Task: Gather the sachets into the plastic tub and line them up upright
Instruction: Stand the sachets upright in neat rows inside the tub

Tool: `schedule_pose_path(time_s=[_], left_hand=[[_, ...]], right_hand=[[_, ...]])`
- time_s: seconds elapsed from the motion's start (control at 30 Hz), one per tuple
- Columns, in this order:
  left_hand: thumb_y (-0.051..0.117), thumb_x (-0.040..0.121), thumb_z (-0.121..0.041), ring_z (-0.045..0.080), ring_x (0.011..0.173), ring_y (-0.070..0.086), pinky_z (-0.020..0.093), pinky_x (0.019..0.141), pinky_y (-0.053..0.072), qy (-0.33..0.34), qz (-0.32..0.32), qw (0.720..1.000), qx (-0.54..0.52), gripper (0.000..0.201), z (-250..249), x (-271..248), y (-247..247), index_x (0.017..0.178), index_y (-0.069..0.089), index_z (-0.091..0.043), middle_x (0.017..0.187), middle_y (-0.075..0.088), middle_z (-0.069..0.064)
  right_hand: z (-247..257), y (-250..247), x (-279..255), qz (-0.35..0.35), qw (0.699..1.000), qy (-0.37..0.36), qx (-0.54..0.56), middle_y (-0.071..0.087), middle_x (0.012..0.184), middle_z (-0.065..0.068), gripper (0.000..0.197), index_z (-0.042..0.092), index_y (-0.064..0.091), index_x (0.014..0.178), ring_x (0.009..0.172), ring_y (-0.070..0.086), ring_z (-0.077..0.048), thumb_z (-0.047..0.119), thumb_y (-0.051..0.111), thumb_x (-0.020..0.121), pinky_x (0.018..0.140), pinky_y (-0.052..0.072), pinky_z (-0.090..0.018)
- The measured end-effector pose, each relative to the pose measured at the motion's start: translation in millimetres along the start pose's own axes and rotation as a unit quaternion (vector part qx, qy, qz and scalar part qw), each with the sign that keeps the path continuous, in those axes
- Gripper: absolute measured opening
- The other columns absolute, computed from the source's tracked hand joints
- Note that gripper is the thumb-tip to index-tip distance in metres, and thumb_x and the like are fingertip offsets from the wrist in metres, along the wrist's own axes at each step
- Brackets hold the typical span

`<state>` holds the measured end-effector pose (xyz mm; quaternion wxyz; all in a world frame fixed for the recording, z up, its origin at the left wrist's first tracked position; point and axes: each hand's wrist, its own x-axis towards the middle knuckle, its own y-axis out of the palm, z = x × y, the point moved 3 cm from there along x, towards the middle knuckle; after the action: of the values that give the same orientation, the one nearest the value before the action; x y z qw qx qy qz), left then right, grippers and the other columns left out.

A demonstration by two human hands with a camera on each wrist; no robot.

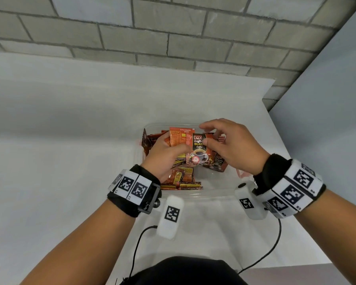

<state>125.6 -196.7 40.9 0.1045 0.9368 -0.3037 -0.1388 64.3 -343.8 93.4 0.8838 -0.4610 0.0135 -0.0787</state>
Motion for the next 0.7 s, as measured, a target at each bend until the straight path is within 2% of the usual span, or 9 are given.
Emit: schedule_pose_path(time_s=[0.1,0.17,0.23,0.3,0.37,0.57,0.7], left_hand=[[0.063,0.083,0.005,0.026,0.090,0.066,0.042,0.089,0.051,0.000,0.004,1.000,0.026,0.019,2,1,2,0.099,0.064,-0.004,0.092,0.069,0.010],[0.066,0.084,-0.002,0.026,0.088,0.066,0.037,0.081,0.055,-0.003,-0.009,1.000,0.019,0.024,3,2,-2,0.108,0.061,0.001,0.096,0.067,0.015],[0.067,0.085,-0.009,0.021,0.079,0.064,0.032,0.069,0.056,-0.012,-0.026,1.000,0.007,0.026,5,4,-7,0.108,0.059,-0.002,0.091,0.065,0.011],[0.068,0.085,-0.011,0.018,0.076,0.063,0.031,0.066,0.055,-0.010,-0.042,0.999,0.012,0.021,4,5,-12,0.104,0.060,-0.008,0.085,0.066,0.003],[0.069,0.085,-0.011,0.017,0.074,0.063,0.032,0.066,0.055,-0.011,-0.047,0.999,0.010,0.022,4,6,-14,0.105,0.060,-0.008,0.083,0.066,0.001],[0.067,0.086,-0.012,0.017,0.073,0.063,0.032,0.064,0.055,-0.027,-0.043,0.999,-0.008,0.018,6,6,-14,0.103,0.060,-0.008,0.090,0.065,0.009],[0.067,0.086,-0.012,0.019,0.074,0.062,0.032,0.064,0.055,-0.035,-0.046,0.998,-0.022,0.023,6,5,-16,0.107,0.060,-0.006,0.091,0.066,0.011]], right_hand=[[-4,-6,3,0.065,0.996,0.053,0.013,0.062,0.092,0.008,0.023,0.026,0.065,0.109,0.072,0.054,0.002,0.020,0.066,0.087,0.063,0.038,-0.007],[-10,-11,5,0.108,0.991,0.078,0.003,0.064,0.087,0.006,0.015,0.023,0.067,0.099,0.065,0.054,0.002,0.018,0.069,0.085,0.058,0.039,-0.007],[-21,-16,7,0.141,0.984,0.098,-0.037,0.065,0.088,0.005,0.012,0.024,0.065,0.090,0.068,0.056,-0.001,0.016,0.071,0.083,0.058,0.040,-0.010],[-35,-16,10,0.174,0.974,0.122,-0.084,0.065,0.089,0.002,0.014,0.023,0.062,0.085,0.078,0.059,-0.011,0.014,0.072,0.081,0.062,0.041,-0.016],[-47,-12,14,0.211,0.958,0.139,-0.133,0.064,0.088,0.002,0.013,0.020,0.062,0.087,0.079,0.057,-0.014,0.013,0.071,0.081,0.061,0.038,-0.017],[-59,15,20,0.265,0.922,0.130,-0.249,0.054,0.073,0.010,0.014,0.019,0.059,0.086,0.075,0.054,-0.014,0.009,0.068,0.081,0.056,0.037,-0.017],[-59,24,25,0.272,0.900,0.104,-0.324,0.054,0.078,0.001,0.014,0.017,0.057,0.078,0.071,0.051,-0.016,0.004,0.060,0.083,0.051,0.035,-0.021]])
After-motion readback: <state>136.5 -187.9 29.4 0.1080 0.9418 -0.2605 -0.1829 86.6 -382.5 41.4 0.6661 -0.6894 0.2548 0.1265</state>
